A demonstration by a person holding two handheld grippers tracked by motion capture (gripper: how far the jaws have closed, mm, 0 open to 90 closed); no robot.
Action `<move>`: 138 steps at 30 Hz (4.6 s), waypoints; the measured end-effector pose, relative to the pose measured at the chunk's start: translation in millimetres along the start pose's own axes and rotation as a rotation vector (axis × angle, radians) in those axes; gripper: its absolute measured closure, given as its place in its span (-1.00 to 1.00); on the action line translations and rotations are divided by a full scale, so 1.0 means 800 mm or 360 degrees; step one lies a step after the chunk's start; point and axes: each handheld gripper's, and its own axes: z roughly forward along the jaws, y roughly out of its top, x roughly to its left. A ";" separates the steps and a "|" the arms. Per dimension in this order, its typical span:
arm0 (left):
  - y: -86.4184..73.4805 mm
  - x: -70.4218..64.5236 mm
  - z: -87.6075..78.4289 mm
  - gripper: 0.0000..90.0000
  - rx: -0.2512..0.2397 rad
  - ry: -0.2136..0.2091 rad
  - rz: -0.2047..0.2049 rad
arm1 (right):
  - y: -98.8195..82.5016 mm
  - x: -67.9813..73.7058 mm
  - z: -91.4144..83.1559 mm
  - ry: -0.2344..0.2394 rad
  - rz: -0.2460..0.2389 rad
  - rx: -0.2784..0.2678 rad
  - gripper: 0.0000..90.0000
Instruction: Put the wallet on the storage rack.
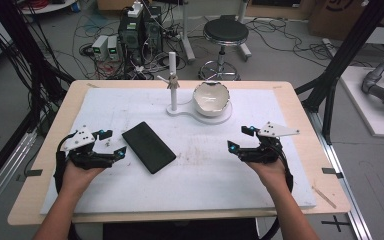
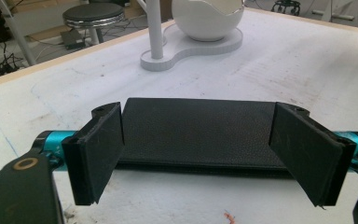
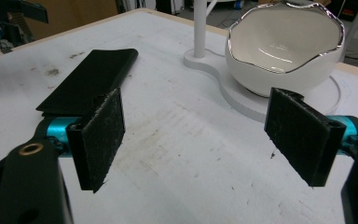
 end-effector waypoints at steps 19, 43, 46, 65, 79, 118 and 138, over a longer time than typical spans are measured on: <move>-0.001 0.002 -0.008 -0.60 0.0002 0.0031 0.0001 | 0.000 0.001 0.004 0.0012 0.0008 -0.0019 -0.54; -0.009 0.006 -0.028 -0.60 -0.0008 0.0084 -0.0024 | 0.040 0.066 0.171 0.0323 0.0027 0.0262 -0.54; -0.010 0.007 -0.028 -0.60 -0.0003 0.0085 -0.0027 | 0.038 0.068 0.187 0.0330 0.0043 0.0312 -0.54; -0.010 0.006 -0.026 -0.60 0.0009 0.0085 -0.0023 | 0.008 0.098 0.247 0.0519 0.0148 0.0705 -0.06; -0.010 0.005 -0.028 -0.60 0.0011 0.0090 -0.0019 | 0.015 0.110 0.239 0.0515 0.0062 0.0684 0.81; 0.036 -0.048 0.009 0.67 0.0031 -0.0847 0.0099 | 0.047 0.096 0.071 0.0760 -0.0774 0.0032 0.82; 0.195 -0.074 0.077 0.69 0.0358 -0.0524 0.0494 | -0.007 0.040 -0.007 0.0357 -0.0241 -0.0073 -0.15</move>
